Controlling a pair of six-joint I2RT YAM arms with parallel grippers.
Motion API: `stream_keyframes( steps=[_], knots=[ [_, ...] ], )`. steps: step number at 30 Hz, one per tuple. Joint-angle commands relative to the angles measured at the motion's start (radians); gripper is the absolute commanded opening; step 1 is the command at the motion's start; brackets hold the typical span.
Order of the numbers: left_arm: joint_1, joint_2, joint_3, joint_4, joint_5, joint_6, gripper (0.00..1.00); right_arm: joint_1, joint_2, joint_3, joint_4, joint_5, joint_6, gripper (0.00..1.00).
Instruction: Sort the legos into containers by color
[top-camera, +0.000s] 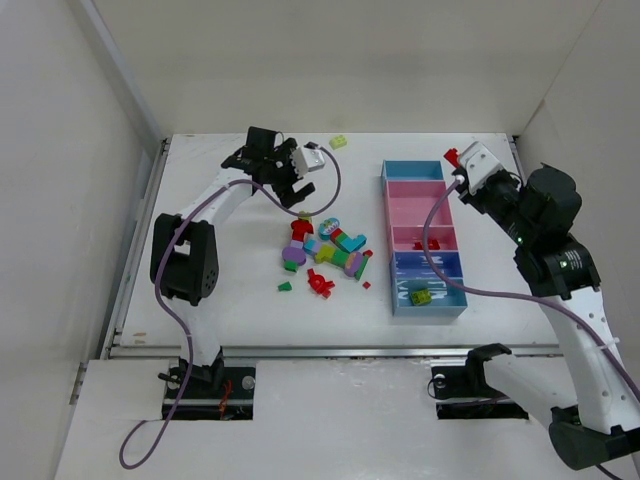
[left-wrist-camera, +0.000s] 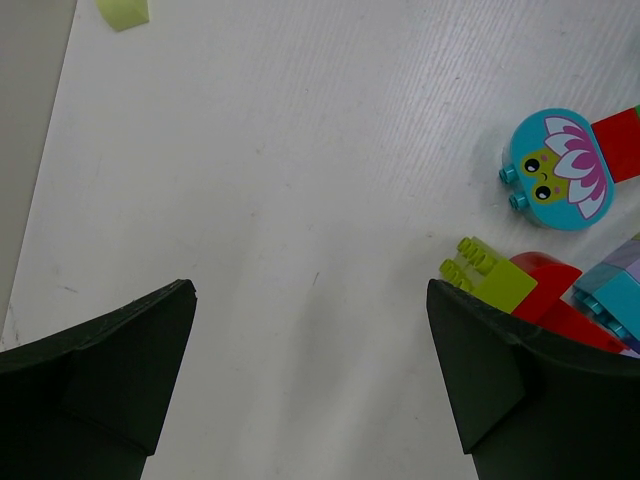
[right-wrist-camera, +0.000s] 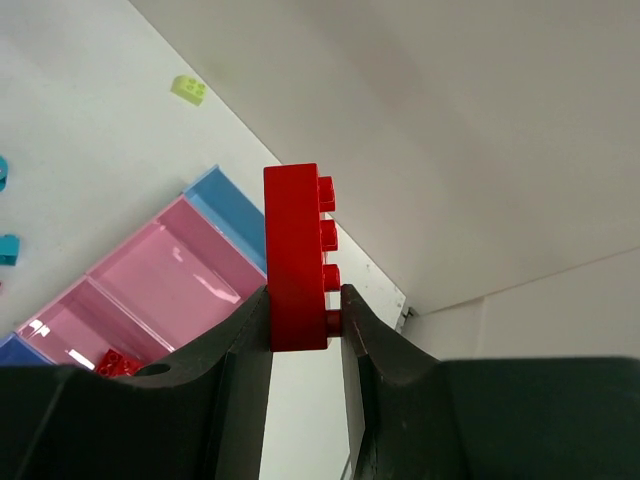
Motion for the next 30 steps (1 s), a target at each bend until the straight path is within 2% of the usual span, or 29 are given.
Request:
stream_keyframes(
  steps=[1, 21, 30],
  knots=[
    [-0.008, -0.063, -0.008, 0.015, 0.008, -0.018, 1.00, 0.006, -0.018, 0.014, 0.040, -0.027, -0.002, 0.00],
    [-0.017, -0.063, -0.017, 0.024, 0.008, -0.018, 1.00, 0.006, 0.002, 0.014, 0.013, -0.057, -0.002, 0.00],
    [-0.017, -0.063, -0.017, 0.043, 0.008, -0.027, 1.00, 0.006, 0.226, -0.067, -0.239, -0.052, -0.079, 0.00]
  ],
)
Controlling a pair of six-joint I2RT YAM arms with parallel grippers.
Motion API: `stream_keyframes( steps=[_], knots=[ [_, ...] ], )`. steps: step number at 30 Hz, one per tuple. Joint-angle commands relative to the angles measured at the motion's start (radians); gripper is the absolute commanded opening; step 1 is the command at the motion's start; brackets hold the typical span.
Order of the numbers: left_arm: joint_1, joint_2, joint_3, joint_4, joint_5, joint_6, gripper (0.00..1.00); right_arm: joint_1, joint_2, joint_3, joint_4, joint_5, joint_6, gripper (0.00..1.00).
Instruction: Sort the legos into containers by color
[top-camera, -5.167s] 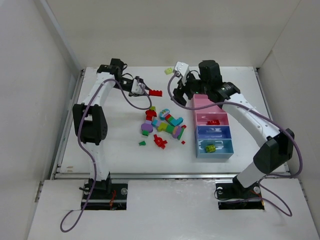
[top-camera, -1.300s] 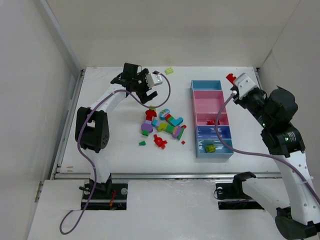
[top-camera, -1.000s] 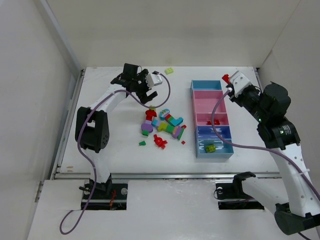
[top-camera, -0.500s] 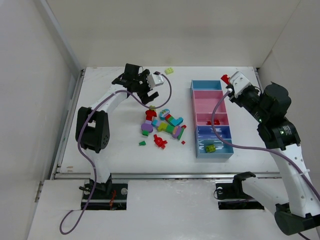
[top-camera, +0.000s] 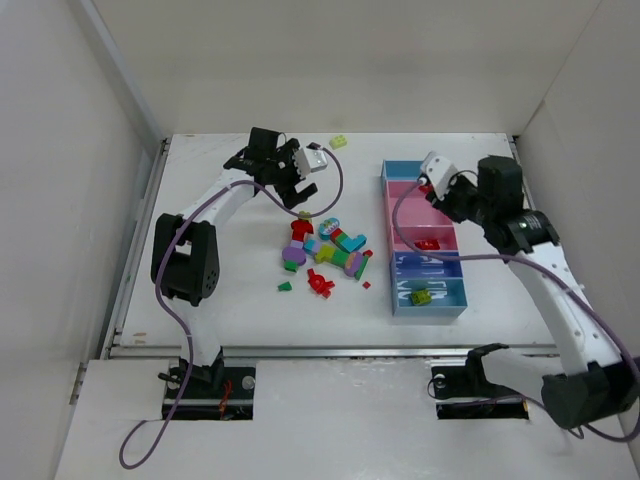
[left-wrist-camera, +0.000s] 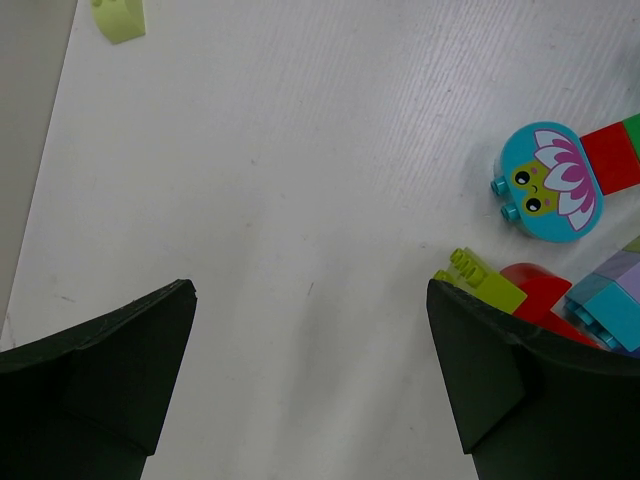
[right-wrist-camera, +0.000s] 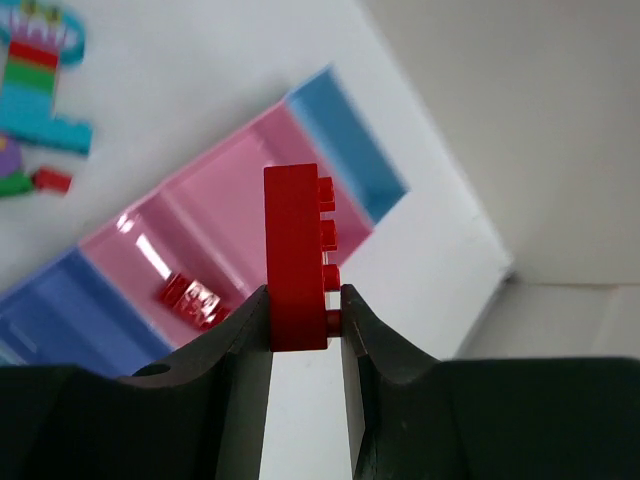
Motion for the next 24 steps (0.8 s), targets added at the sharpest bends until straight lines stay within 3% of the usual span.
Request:
stream_keyframes(
  steps=[1, 10, 18, 22, 24],
  knots=[
    [-0.003, -0.063, -0.012, 0.030, 0.008, -0.015, 1.00, 0.006, 0.078, -0.063, -0.119, 0.000, -0.046, 0.00],
    [-0.003, -0.072, -0.032, 0.030, -0.022, -0.015, 1.00, 0.006, 0.223, -0.139, -0.093, 0.029, -0.106, 0.00],
    [-0.003, -0.072, -0.020, 0.105, -0.115, -0.156, 1.00, 0.006, 0.342, -0.120, -0.048, 0.038, -0.169, 0.00],
    [-0.003, -0.072, -0.011, 0.134, -0.160, -0.207, 1.00, 0.016, 0.373, -0.111, -0.048, 0.038, -0.169, 0.14],
    [-0.003, -0.072, 0.000, 0.144, -0.172, -0.222, 1.00, 0.016, 0.373, -0.111, -0.048, 0.038, -0.169, 0.33]
  ],
)
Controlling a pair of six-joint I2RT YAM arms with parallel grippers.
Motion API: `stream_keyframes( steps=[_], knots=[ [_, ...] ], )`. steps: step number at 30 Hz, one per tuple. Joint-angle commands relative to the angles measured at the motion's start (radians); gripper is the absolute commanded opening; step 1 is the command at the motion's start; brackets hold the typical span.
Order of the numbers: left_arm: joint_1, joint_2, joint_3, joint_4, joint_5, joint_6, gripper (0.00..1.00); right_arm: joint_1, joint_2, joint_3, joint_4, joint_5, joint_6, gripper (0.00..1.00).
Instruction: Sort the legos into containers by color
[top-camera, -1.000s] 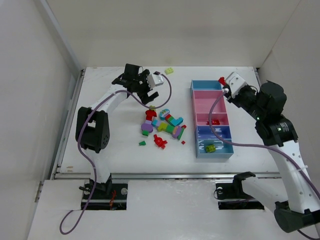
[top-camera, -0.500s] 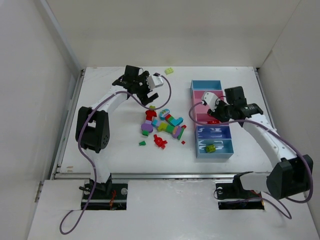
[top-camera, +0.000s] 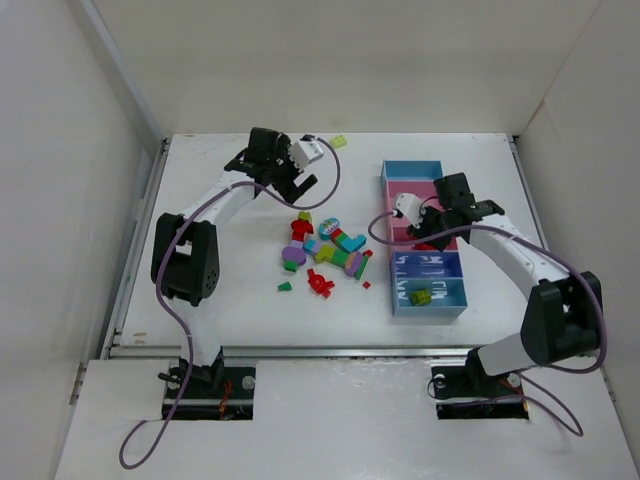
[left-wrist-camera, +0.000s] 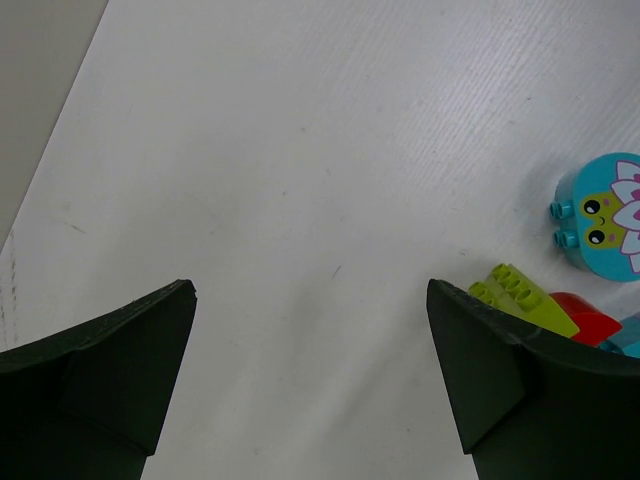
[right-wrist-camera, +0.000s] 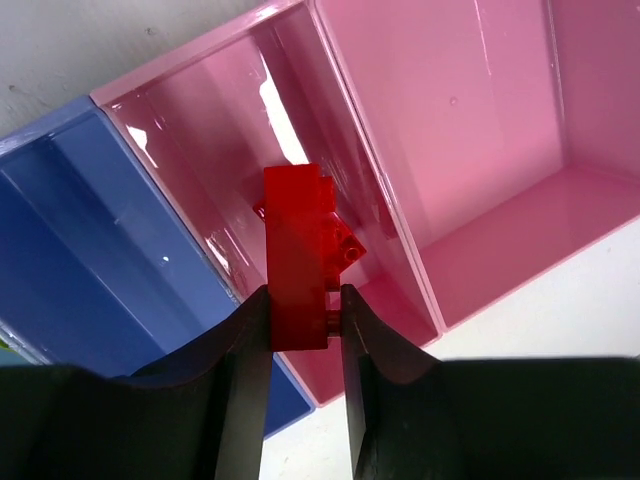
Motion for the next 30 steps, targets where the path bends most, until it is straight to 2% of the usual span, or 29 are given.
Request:
stream_keyframes(
  steps=[1, 2, 3, 4, 6, 8, 10, 11, 13, 14, 15, 16, 17, 18, 19, 21, 22, 23, 24, 25, 26, 27, 30],
  knots=[
    [-0.003, -0.072, 0.037, 0.061, -0.048, -0.090, 1.00, 0.009, -0.004, 0.052, 0.045, -0.004, -0.021, 0.42],
    [-0.003, -0.072, 0.037, 0.061, -0.063, -0.102, 1.00, 0.009, -0.004, 0.052, 0.045, -0.004, -0.021, 0.61],
    [-0.003, -0.072, 0.049, 0.073, -0.074, -0.118, 1.00, 0.009, -0.004, 0.052, 0.055, 0.009, -0.021, 0.84],
    [-0.003, -0.072, 0.049, 0.084, -0.086, -0.136, 1.00, 0.009, -0.016, 0.063, 0.068, 0.009, -0.011, 1.00],
    [-0.003, -0.072, 0.087, 0.097, -0.097, -0.191, 1.00, 0.009, -0.030, 0.075, 0.068, 0.018, -0.010, 1.00],
    [0.015, -0.063, 0.141, 0.075, -0.031, -0.204, 1.00, 0.009, -0.068, 0.098, 0.117, 0.028, 0.023, 1.00],
    [0.044, -0.052, 0.170, 0.086, 0.059, -0.283, 1.00, 0.009, -0.106, 0.098, 0.175, 0.043, 0.054, 1.00],
    [0.044, -0.040, 0.185, 0.095, 0.075, -0.306, 1.00, 0.009, -0.128, 0.098, 0.262, 0.054, 0.072, 1.00],
    [0.053, -0.021, 0.230, 0.130, 0.049, -0.348, 1.00, 0.009, -0.191, 0.098, 0.391, 0.067, 0.167, 1.00],
    [0.053, -0.012, 0.245, 0.130, 0.029, -0.348, 1.00, 0.009, -0.204, 0.083, 0.538, 0.080, 0.216, 1.00],
    [0.053, -0.003, 0.268, 0.141, 0.003, -0.363, 1.00, 0.009, -0.205, 0.083, 0.592, 0.054, 0.296, 1.00],
    [0.053, 0.009, 0.268, 0.152, -0.068, -0.381, 1.00, 0.009, -0.189, 0.101, 0.637, 0.028, 0.336, 1.00],
    [0.053, 0.010, 0.268, 0.164, -0.110, -0.403, 1.00, 0.009, -0.159, 0.133, 0.677, -0.035, 0.383, 1.00],
    [0.053, 0.010, 0.268, 0.173, -0.142, -0.434, 1.00, 0.009, -0.116, 0.241, 0.677, -0.047, 0.445, 1.00],
    [0.064, 0.010, 0.268, 0.185, -0.179, -0.446, 1.00, 0.009, 0.001, 0.315, 0.677, -0.047, 0.612, 1.00],
    [0.087, 0.010, 0.255, 0.198, -0.202, -0.478, 1.00, 0.009, 0.138, 0.467, 0.664, 0.000, 0.791, 1.00],
    [0.096, 0.000, 0.245, 0.210, -0.203, -0.515, 1.00, 0.009, 0.267, 0.595, 0.664, -0.009, 0.850, 1.00],
    [0.118, 0.000, 0.245, 0.210, -0.222, -0.532, 1.00, 0.018, 0.330, 0.706, 0.664, -0.056, 0.909, 1.00],
    [0.127, -0.010, 0.245, 0.210, -0.248, -0.559, 1.00, 0.028, 0.391, 0.707, 0.664, -0.057, 0.939, 1.00],
    [0.136, -0.010, 0.232, 0.219, -0.273, -0.584, 1.00, 0.037, 0.454, 0.826, 0.664, -0.040, 0.979, 1.00],
    [0.145, -0.020, 0.213, 0.219, -0.249, -0.548, 1.00, 0.037, 0.564, 0.880, 0.664, -0.028, 1.056, 1.00],
    [0.161, -0.020, 0.201, 0.210, -0.199, -0.476, 0.98, 0.049, 0.608, 0.926, 0.664, -0.027, 1.091, 1.00],
    [0.141, -0.007, 0.176, 0.233, -0.094, -0.266, 0.98, 0.049, 0.654, 0.985, 0.659, 0.035, 1.225, 1.00]
  ],
)
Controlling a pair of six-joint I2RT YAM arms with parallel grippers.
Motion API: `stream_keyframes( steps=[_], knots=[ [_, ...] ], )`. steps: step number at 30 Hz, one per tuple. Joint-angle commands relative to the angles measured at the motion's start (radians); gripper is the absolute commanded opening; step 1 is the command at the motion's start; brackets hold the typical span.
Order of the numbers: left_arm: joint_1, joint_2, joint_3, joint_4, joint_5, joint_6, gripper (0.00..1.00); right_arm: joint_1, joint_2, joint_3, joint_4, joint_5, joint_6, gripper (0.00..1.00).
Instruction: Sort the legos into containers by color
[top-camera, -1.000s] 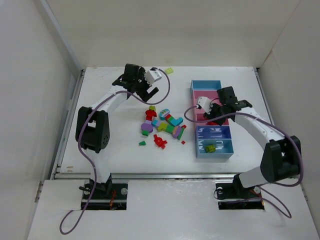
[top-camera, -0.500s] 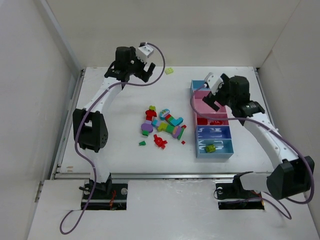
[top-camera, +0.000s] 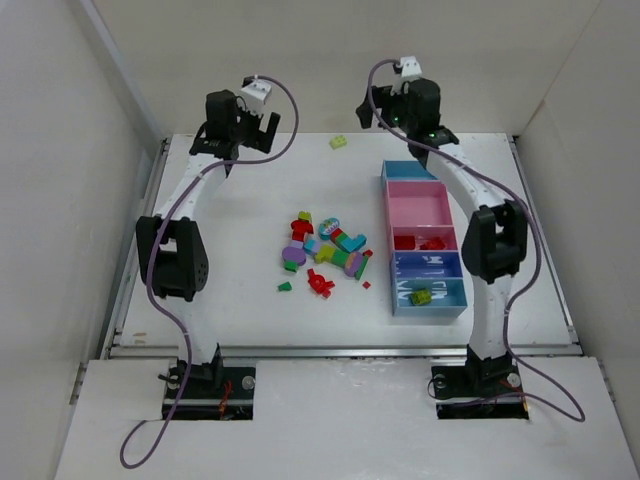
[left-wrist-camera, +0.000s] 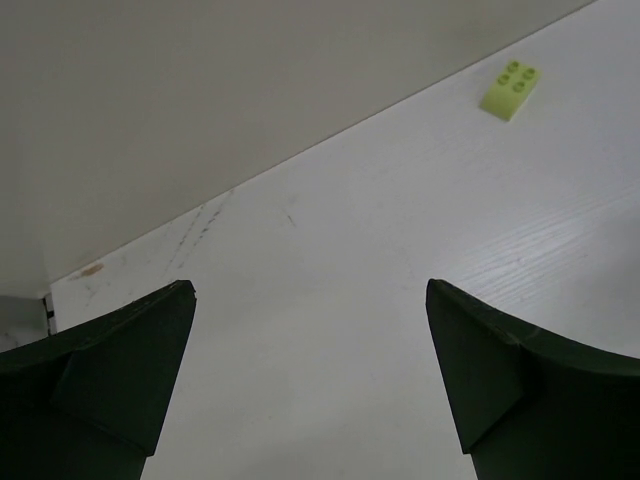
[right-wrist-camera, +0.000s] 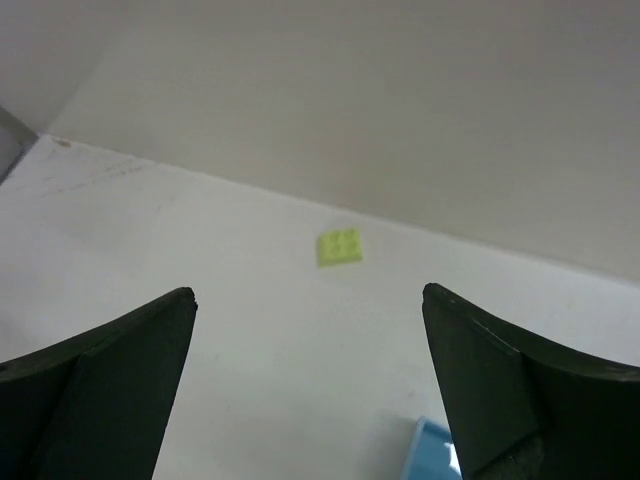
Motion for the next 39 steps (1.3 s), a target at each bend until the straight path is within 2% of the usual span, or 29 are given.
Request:
stream_keyframes(
  steps=[1, 5, 6, 9, 13, 14, 17, 20, 27, 30, 34, 39],
  knots=[
    [-0.029, -0.001, -0.025, 0.094, 0.074, 0.161, 1.00, 0.015, 0.016, 0.040, 0.011, 0.076, 0.244, 1.00],
    [-0.082, 0.155, 0.096, 0.196, 0.153, 0.239, 1.00, 0.015, 0.007, 0.016, 0.031, 0.110, 0.244, 1.00],
    [-0.091, 0.239, 0.165, 0.229, 0.169, 0.248, 1.00, 0.015, 0.034, 0.028, 0.031, 0.079, 0.244, 1.00],
    [-0.101, 0.386, 0.240, 0.321, 0.247, 0.264, 1.00, 0.015, 0.010, -0.013, 0.031, 0.059, 0.269, 1.00],
    [-0.110, 0.546, 0.360, 0.596, 0.314, 0.180, 0.92, 0.006, -0.076, -0.125, 0.031, 0.081, 0.255, 1.00],
    [-0.110, 0.577, 0.388, 0.630, 0.345, 0.158, 0.88, 0.006, -0.091, -0.147, 0.031, 0.081, 0.255, 1.00],
    [-0.121, 0.672, 0.478, 0.710, 0.319, 0.036, 0.86, -0.012, -0.102, -0.178, 0.031, 0.062, 0.265, 1.00],
    [-0.130, 0.691, 0.478, 0.740, 0.299, 0.026, 0.86, -0.012, -0.046, -0.150, 0.031, 0.030, 0.339, 1.00],
    [-0.151, 0.732, 0.477, 0.771, 0.321, 0.140, 0.87, -0.012, 0.020, -0.110, 0.031, 0.022, 0.456, 1.00],
    [-0.151, 0.650, 0.390, 0.822, 0.263, 0.127, 0.87, -0.012, 0.086, -0.054, 0.031, 0.022, 0.515, 1.00],
    [-0.131, 0.518, 0.145, 0.941, 0.223, 0.135, 0.86, -0.012, 0.201, 0.064, 0.031, 0.010, 0.679, 0.97],
    [-0.073, 0.380, 0.011, 0.931, 0.108, 0.054, 0.84, 0.029, 0.339, 0.236, 0.031, 0.083, 0.784, 0.89]
  ],
)
